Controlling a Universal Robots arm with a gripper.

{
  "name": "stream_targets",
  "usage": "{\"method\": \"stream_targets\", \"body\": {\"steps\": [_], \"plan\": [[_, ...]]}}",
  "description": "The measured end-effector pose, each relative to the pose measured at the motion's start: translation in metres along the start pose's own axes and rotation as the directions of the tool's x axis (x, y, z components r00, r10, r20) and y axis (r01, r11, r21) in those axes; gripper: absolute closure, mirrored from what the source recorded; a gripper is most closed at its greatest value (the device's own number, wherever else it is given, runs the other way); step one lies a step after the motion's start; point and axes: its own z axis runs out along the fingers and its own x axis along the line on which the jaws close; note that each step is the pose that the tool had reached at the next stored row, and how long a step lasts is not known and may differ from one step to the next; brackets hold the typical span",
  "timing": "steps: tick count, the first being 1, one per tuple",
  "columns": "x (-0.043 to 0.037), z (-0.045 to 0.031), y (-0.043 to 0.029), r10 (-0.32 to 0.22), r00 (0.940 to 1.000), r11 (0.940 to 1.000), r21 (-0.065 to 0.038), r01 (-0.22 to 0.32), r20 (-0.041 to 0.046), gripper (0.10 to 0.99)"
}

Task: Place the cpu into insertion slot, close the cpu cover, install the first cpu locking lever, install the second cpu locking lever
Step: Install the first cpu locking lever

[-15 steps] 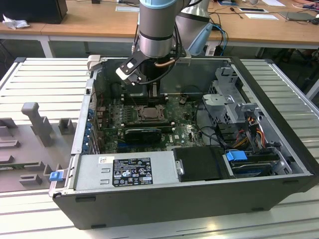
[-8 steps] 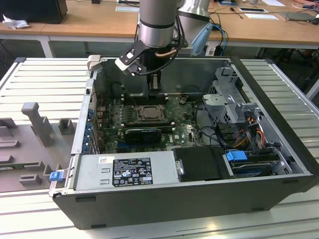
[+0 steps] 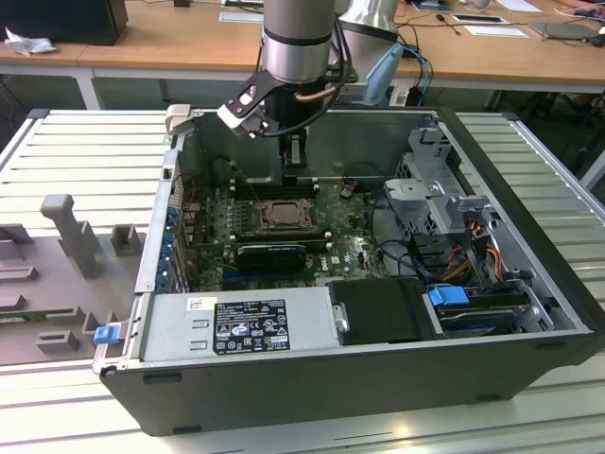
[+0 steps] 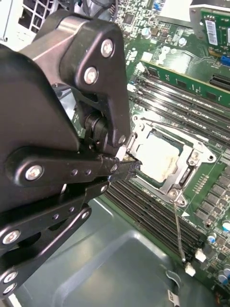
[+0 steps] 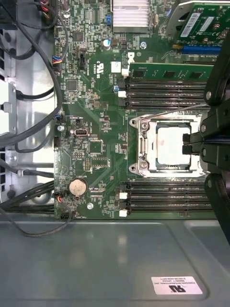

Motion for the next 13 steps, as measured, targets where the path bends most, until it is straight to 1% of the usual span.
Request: {"method": "stream_targets", "body": {"steps": [2, 3, 5, 6, 7, 8, 9, 10, 12, 13], "plan": [[0.0000, 0.0000, -0.0001, -0.041, 0.9992, 0.9992, 0.001, 0.041, -0.0003, 0.980], [-0.0001, 0.0001, -0.0002, -0.075, 0.9972, 0.9972, 0.003, 0.075, -0.0006, 0.980], [0.0000, 0.0001, -0.0002, -0.117, 0.9931, 0.9931, 0.004, 0.117, -0.0012, 0.980], [0.0000, 0.0002, -0.0002, -0.150, 0.9886, 0.9886, 0.005, 0.150, -0.0020, 0.980], [0.0000, 0.0003, -0.0002, -0.192, 0.9814, 0.9814, 0.006, 0.192, -0.0027, 0.980], [0.0000, 0.0004, -0.0002, -0.216, 0.9764, 0.9764, 0.005, 0.216, -0.0041, 0.980], [0.0000, 0.0005, -0.0002, -0.246, 0.9693, 0.9693, 0.005, 0.246, -0.0053, 0.980], [0.0000, 0.0004, -0.0002, -0.274, 0.9616, 0.9616, 0.006, 0.274, -0.0059, 0.980], [-0.0001, 0.0004, -0.0002, -0.332, 0.9432, 0.9431, 0.008, 0.332, -0.0073, 0.980], [0.0000, 0.0005, -0.0002, -0.354, 0.9354, 0.9354, 0.008, 0.354, -0.0087, 0.980]]}}
